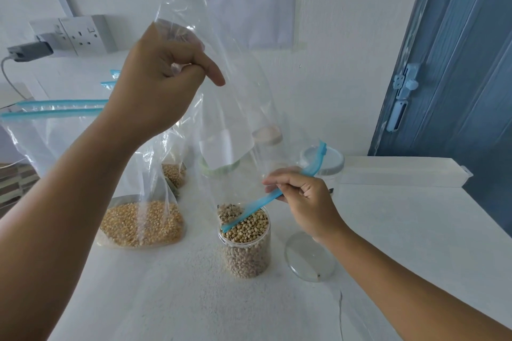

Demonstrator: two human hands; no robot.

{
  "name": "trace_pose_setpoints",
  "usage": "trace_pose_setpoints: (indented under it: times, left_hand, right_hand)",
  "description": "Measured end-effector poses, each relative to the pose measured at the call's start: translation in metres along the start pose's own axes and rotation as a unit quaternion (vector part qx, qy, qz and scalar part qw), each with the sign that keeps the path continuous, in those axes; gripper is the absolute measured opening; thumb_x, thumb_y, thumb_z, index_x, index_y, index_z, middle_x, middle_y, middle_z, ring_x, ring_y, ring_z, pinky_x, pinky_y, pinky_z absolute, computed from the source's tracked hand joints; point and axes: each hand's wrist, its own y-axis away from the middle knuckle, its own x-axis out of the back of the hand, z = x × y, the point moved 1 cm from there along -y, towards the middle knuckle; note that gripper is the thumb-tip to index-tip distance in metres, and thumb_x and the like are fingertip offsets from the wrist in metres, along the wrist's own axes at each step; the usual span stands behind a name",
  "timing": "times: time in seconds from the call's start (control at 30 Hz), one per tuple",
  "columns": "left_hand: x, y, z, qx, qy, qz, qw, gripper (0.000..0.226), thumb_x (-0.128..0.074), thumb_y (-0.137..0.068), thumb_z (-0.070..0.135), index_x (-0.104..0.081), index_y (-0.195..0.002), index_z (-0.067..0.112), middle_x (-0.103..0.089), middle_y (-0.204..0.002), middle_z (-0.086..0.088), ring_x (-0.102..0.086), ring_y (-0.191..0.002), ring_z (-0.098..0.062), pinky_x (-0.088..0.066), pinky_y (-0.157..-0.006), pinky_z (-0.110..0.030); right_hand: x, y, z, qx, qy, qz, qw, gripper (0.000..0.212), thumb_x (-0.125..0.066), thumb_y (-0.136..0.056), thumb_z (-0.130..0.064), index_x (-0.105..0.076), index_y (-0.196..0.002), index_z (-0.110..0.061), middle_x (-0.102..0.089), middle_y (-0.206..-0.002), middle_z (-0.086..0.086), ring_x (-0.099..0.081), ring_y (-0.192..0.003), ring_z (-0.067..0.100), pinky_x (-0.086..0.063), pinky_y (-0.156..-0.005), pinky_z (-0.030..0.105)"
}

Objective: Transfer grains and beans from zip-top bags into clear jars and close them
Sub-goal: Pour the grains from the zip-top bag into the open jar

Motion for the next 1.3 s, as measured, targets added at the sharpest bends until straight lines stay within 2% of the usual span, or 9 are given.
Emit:
trace_pose_setpoints:
  times: [0.23,0.4,0.53,0.7,0.8,0.93,1.07,1.2,1.3]
  left_hand:
    - [0.001,-0.002,0.001,-0.005,0.0,0.014,1.0,0.046,-0.051,-0.085,0.001,-0.075,-0.081,0.04,-0.061,-0.124,-0.007,-0.053,-0.103,0.007,-0.038,-0.083,-0.004]
    - [-0.001,0.004,-0.008,-0.007,-0.014,-0.013,1.0,0.049,-0.052,-0.087,-0.002,-0.075,-0.08,0.041,-0.057,-0.124,-0.003,-0.049,-0.105,0.011,-0.037,-0.087,-0.002]
    - [0.005,0.009,-0.014,-0.005,-0.014,-0.017,1.0,0.049,-0.053,-0.087,-0.002,-0.075,-0.079,0.041,-0.058,-0.126,-0.006,-0.051,-0.108,0.008,-0.037,-0.087,-0.002]
    - [0.011,0.011,-0.018,-0.008,-0.009,0.0,1.0,0.046,-0.052,-0.085,0.001,-0.074,-0.08,0.041,-0.061,-0.109,-0.01,-0.053,-0.1,0.003,-0.039,-0.082,-0.005]
    - [0.013,0.011,-0.015,-0.007,-0.01,0.018,1.0,0.046,-0.052,-0.085,0.0,-0.073,-0.08,0.041,-0.059,-0.105,-0.008,-0.053,-0.096,0.005,-0.039,-0.083,-0.005]
    - [0.017,0.008,-0.007,-0.006,-0.017,0.038,0.999,0.046,-0.053,-0.085,-0.001,-0.073,-0.08,0.04,-0.053,-0.108,0.006,-0.051,-0.101,0.012,-0.038,-0.09,-0.004]
    - [0.016,0.008,-0.004,-0.006,-0.014,0.024,1.0,0.046,-0.052,-0.085,-0.002,-0.073,-0.079,0.039,-0.053,-0.097,0.007,-0.051,-0.096,0.011,-0.038,-0.083,-0.004]
    - [0.014,0.008,-0.005,0.0,-0.011,0.029,1.0,0.045,-0.052,-0.085,-0.002,-0.074,-0.079,0.037,-0.058,-0.107,0.0,-0.052,-0.099,0.011,-0.038,-0.084,-0.004]
    - [0.013,0.007,-0.006,-0.005,-0.007,0.02,1.0,0.046,-0.052,-0.085,-0.002,-0.074,-0.078,0.038,-0.056,-0.099,0.003,-0.052,-0.095,0.007,-0.038,-0.08,-0.005]
  right_hand:
    - [0.002,-0.002,-0.003,-0.001,0.001,0.007,1.0,0.035,-0.052,-0.103,0.008,-0.08,-0.102,-0.011,-0.074,-0.11,-0.004,-0.074,-0.1,0.024,-0.061,-0.091,0.035]
    - [0.002,0.001,0.002,-0.004,0.017,0.002,1.0,0.038,-0.05,-0.102,0.01,-0.081,-0.101,-0.012,-0.072,-0.109,-0.005,-0.073,-0.1,0.025,-0.061,-0.092,0.038]
    - [0.001,-0.001,-0.001,0.006,0.035,0.005,0.999,0.04,-0.051,-0.102,0.01,-0.082,-0.099,-0.015,-0.071,-0.108,-0.009,-0.071,-0.104,0.021,-0.06,-0.094,0.033]
    - [-0.001,-0.006,-0.007,0.012,0.019,0.007,1.0,0.042,-0.051,-0.102,0.009,-0.081,-0.097,-0.02,-0.072,-0.107,-0.006,-0.072,-0.1,0.022,-0.061,-0.092,0.035]
    - [-0.004,-0.007,-0.009,0.017,0.007,0.014,1.0,0.042,-0.051,-0.101,0.011,-0.081,-0.098,-0.018,-0.073,-0.106,-0.004,-0.073,-0.099,0.023,-0.061,-0.092,0.036]
    - [-0.006,-0.008,-0.013,0.026,0.003,0.007,1.0,0.043,-0.051,-0.101,0.012,-0.08,-0.098,-0.019,-0.073,-0.106,-0.004,-0.073,-0.099,0.024,-0.061,-0.091,0.035]
    - [-0.005,-0.006,-0.015,0.022,-0.004,0.007,1.0,0.044,-0.051,-0.1,0.011,-0.08,-0.096,-0.021,-0.073,-0.106,-0.004,-0.074,-0.099,0.024,-0.06,-0.09,0.032]
    - [-0.004,-0.003,-0.016,0.018,-0.004,0.008,1.0,0.042,-0.052,-0.101,0.011,-0.08,-0.096,-0.021,-0.074,-0.106,-0.004,-0.074,-0.098,0.023,-0.06,-0.088,0.031]
    - [-0.003,-0.003,-0.015,0.016,-0.002,0.013,1.0,0.042,-0.053,-0.101,0.01,-0.08,-0.095,-0.022,-0.074,-0.105,-0.003,-0.074,-0.097,0.022,-0.061,-0.089,0.031]
